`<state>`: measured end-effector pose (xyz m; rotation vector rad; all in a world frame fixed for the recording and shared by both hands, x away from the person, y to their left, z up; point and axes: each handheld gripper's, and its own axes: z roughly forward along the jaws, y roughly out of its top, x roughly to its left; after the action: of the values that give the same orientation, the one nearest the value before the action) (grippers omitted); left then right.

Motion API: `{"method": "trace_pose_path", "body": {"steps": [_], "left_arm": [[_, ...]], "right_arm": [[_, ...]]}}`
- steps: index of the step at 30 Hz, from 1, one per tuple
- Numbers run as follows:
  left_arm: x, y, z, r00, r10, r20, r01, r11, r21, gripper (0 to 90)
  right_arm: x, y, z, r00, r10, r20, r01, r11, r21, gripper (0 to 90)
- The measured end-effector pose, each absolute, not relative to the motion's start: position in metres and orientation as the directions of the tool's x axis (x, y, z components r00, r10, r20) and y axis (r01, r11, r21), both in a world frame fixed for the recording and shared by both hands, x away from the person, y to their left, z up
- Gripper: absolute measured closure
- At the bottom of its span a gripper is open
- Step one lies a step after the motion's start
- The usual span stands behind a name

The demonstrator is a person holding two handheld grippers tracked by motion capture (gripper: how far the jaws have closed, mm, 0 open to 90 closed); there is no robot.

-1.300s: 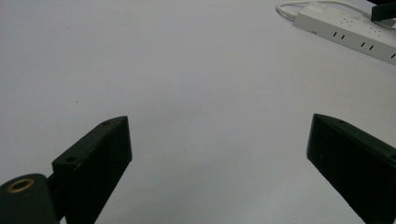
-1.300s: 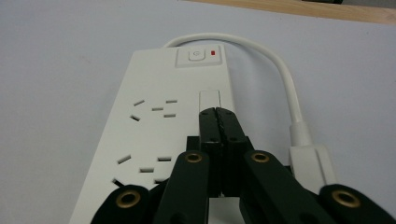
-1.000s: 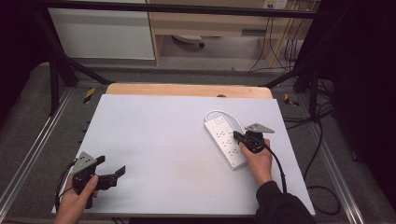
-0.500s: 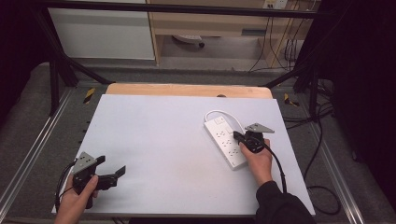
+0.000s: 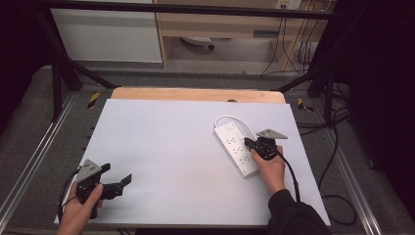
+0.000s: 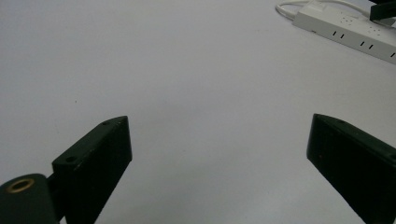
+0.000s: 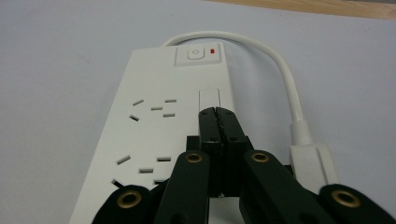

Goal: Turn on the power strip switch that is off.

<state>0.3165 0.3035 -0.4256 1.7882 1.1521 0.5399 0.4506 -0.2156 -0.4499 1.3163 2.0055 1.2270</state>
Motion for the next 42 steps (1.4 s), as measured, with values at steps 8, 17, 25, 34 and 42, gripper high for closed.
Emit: {"method": "trace_pose_path", "body": {"steps": [8, 17, 25, 34, 42], "left_arm": [[0.316, 0.304, -0.426, 0.467, 0.878, -0.11, 0.477, -0.145, 0.867, 6.6], [0.317, 0.304, -0.426, 0.465, 0.878, -0.113, 0.484, -0.145, 0.863, 6.7], [0.317, 0.304, -0.426, 0.464, 0.879, -0.112, 0.484, -0.146, 0.863, 6.6], [0.317, 0.304, -0.426, 0.463, 0.879, -0.111, 0.484, -0.146, 0.863, 6.6], [0.317, 0.304, -0.427, 0.464, 0.879, -0.109, 0.486, -0.15, 0.861, 6.6]], "right_arm": [[0.452, -0.215, -0.45, -0.446, 0.889, 0.102, 0.506, 0.157, 0.848, 90.0], [0.452, -0.216, -0.449, -0.447, 0.888, 0.108, 0.509, 0.153, 0.847, 90.0], [0.451, -0.217, -0.446, -0.453, 0.885, 0.109, 0.495, 0.148, 0.856, 90.0], [0.45, -0.22, -0.443, -0.448, 0.886, 0.118, 0.486, 0.131, 0.864, 89.9], [0.448, -0.225, -0.436, -0.448, 0.886, 0.117, 0.467, 0.12, 0.876, 84.4]]}}
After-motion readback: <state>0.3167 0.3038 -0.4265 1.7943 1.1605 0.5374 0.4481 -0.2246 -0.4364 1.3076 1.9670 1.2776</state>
